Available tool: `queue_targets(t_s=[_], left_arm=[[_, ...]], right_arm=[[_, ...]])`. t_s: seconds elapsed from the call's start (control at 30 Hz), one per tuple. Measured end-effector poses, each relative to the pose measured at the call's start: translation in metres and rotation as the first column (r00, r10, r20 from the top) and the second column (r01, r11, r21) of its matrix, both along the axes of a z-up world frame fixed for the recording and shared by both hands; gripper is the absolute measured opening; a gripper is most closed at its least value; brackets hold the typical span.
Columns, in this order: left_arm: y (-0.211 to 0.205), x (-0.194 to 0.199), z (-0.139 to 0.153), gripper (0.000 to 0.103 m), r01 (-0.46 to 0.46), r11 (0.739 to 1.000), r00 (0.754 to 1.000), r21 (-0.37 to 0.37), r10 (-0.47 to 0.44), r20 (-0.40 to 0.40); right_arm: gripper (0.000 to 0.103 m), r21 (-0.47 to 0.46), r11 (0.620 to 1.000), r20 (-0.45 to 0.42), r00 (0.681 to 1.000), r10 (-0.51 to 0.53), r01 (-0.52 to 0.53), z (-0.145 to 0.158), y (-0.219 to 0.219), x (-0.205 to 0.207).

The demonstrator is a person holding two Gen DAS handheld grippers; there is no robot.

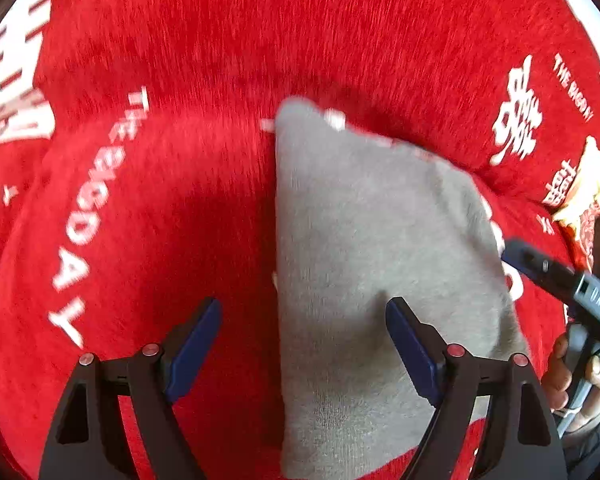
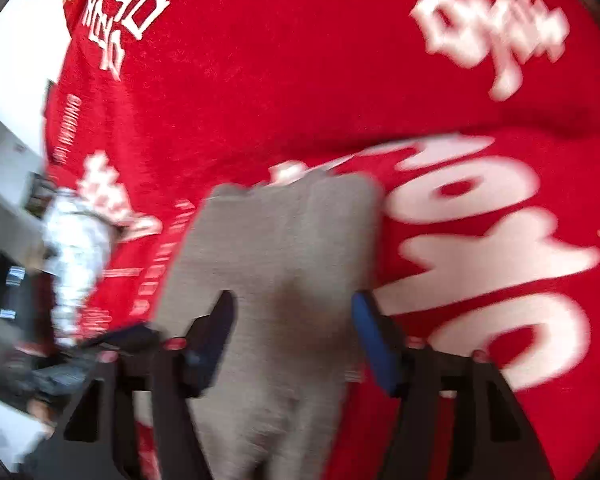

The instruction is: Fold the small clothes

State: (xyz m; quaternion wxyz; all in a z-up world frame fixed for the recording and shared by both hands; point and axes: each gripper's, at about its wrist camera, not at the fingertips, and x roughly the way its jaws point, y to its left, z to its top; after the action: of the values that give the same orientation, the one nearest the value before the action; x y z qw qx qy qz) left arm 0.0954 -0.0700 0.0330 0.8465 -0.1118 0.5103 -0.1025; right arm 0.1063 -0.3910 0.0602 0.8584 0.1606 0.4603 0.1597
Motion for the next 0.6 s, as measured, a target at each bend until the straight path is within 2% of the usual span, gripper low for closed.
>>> queue_targets(t_s=[0.07,0.17,0.23,0.33,0.47,0.5,0.53,0.57,0.6], left_arm=[[0.012,0.006,0.004,0.086,-0.01,1.0,1.0,-0.029,0.01,0.005],[0.028,0.024,-0.004,0.086,-0.019,0.992,0.997,-0.126,0.01,-0.073],[0.026,0.035,-0.016,0.086,-0.003,0.981,0.992,-0.194,-0.022,-0.128],[0.007,0.043,-0.031,0.086,0.031,0.975,0.984,-0.22,-0.068,-0.165],[-0.014,0.056,-0.047,0.086,0.055,0.971,0.977,-0.231,-0.1,-0.19],[-0.017,0.06,-0.047,0.086,0.057,0.971,0.978,-0.232,-0.102,-0.184],[-0.019,0.062,-0.047,0.085,0.061,0.972,0.978,-0.226,-0.103,-0.179],[-0.023,0.065,-0.047,0.069,0.07,0.973,0.978,-0.221,-0.11,-0.176],[-0.028,0.067,-0.046,0.067,0.088,0.972,0.976,-0.216,-0.127,-0.175]], right_arm=[[0.082,-0.008,1.0,0.023,0.999,-0.029,0.029,0.006,-0.011,-0.008],[0.083,0.045,0.998,0.008,0.999,-0.049,0.048,0.007,-0.029,-0.016],[0.083,0.076,0.996,-0.016,0.999,-0.052,0.053,0.001,-0.034,-0.015],[0.083,0.14,0.989,-0.083,0.996,-0.044,0.055,-0.021,-0.029,-0.002],[0.083,0.214,0.976,-0.133,0.991,-0.021,0.05,-0.044,-0.012,0.013],[0.077,0.221,0.974,-0.144,0.99,-0.013,0.045,-0.05,-0.006,0.018],[0.063,0.22,0.975,-0.151,0.988,-0.005,0.039,-0.055,0.0,0.023],[0.06,0.206,0.978,-0.151,0.988,-0.003,0.035,-0.058,0.007,0.028],[0.052,0.209,0.977,-0.148,0.989,-0.004,0.035,-0.059,0.01,0.031]])
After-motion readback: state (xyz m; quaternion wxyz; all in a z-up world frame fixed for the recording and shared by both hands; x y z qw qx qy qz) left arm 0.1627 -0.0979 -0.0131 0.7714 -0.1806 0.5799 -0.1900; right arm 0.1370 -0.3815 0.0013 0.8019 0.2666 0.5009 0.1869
